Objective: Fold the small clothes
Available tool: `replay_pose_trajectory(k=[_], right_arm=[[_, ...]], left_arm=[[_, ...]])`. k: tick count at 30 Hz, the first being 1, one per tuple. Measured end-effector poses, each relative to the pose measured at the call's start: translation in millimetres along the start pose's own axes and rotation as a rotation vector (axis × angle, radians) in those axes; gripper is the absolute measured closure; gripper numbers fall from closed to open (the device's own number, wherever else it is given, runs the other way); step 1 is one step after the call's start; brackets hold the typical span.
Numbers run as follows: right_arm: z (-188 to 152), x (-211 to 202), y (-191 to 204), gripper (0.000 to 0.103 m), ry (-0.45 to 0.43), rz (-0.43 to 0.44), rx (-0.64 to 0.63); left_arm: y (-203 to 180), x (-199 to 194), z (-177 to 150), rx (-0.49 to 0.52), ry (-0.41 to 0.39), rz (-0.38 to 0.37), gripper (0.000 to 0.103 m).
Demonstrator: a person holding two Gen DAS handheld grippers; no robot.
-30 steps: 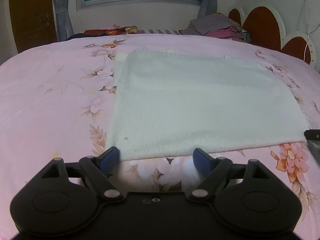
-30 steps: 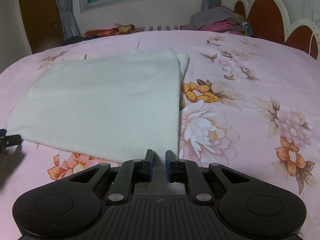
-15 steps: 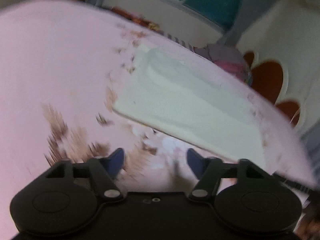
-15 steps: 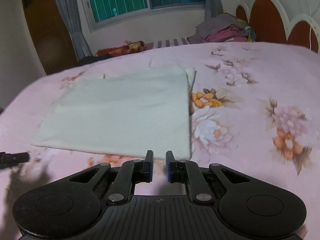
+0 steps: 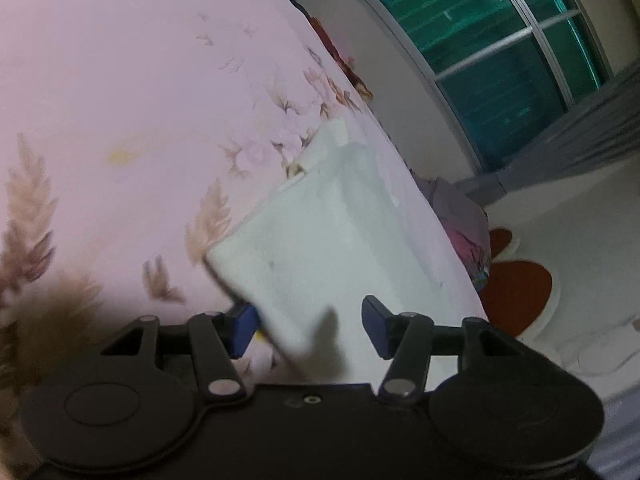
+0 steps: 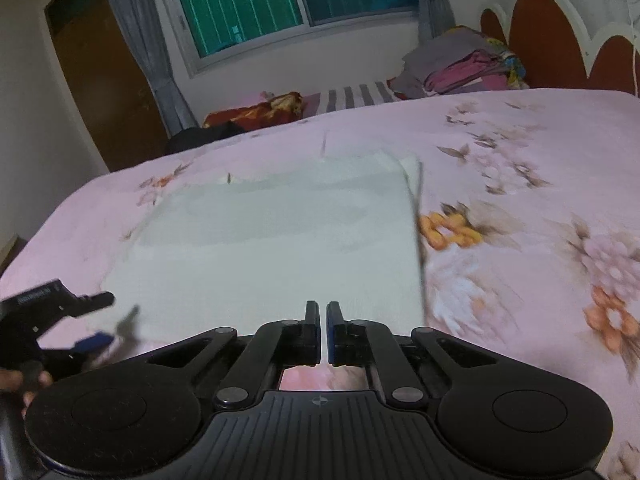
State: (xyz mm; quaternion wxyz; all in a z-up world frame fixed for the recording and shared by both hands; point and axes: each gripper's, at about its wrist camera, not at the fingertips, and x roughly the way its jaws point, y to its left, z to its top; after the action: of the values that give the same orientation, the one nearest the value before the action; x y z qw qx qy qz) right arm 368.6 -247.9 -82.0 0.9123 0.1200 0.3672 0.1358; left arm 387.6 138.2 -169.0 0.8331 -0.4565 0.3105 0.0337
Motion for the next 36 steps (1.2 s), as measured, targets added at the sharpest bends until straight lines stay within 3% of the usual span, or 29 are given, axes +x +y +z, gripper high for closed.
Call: replay_pose_trajectory(k=[3, 9, 14, 16, 18, 23, 24, 27, 30, 32, 33, 34, 36], right_arm=[[18.3, 20.9, 15.1, 0.098, 0.007, 0.018, 0.002], [44.5, 67.6, 42.8, 0.098, 0.035, 0.06, -0.004], [46.4, 98.1, 54.6, 0.098, 0.064, 0.055, -0.006], [44.7, 106.3, 56.8, 0.098, 0.074, 0.049, -0.007], [42.9, 112.8, 57.5, 0.098, 0.084, 0.041, -0.012], [46.9, 121.5, 55.6, 0.098, 0.081, 0.038, -0.019], [48.9, 124.1, 55.8, 0.098, 0.077, 0.043, -0.013], [53.2, 135.2, 57.0, 0.098, 0.072, 0.057, -0.008], [45.2, 157.4, 57.0, 0.099, 0.132, 0.055, -0.046], [42.7, 158.3, 52.1, 0.099, 0.109, 0.081, -0.043], [42.5, 158.1, 49.3, 0.099, 0.109, 0.091, -0.034], [41.9, 158.1, 45.8, 0.101, 0.109, 0.103, -0.023], [41.5, 158.2, 40.3, 0.103, 0.107, 0.121, -0.017]], left_arm=[[-1.4, 7.9, 2.8, -0.028, -0.027, -0.008, 0.051], [0.2, 24.2, 15.5, -0.041, -0.047, 0.015, 0.074], [2.1, 33.7, 16.5, -0.05, -0.076, -0.018, 0.076], [1.1, 37.4, 16.4, -0.038, -0.07, -0.004, 0.097], [2.5, 31.4, 14.5, -0.051, -0.091, -0.024, 0.097], [-12.5, 15.6, 14.5, 0.062, -0.131, -0.048, 0.096], [-12.7, 17.8, 16.0, 0.066, -0.127, -0.044, 0.094], [-4.9, 20.0, 21.0, 0.013, -0.141, 0.007, 0.075], [1.8, 22.3, 23.3, -0.028, -0.147, 0.024, 0.073], [0.9, 24.0, 23.8, -0.025, -0.144, 0.021, 0.073], [-1.9, 25.8, 24.4, -0.011, -0.134, 0.023, 0.078], [-4.5, 27.0, 25.2, -0.001, -0.127, 0.026, 0.093], [-14.2, 25.8, 24.4, 0.033, -0.137, 0.05, 0.097]])
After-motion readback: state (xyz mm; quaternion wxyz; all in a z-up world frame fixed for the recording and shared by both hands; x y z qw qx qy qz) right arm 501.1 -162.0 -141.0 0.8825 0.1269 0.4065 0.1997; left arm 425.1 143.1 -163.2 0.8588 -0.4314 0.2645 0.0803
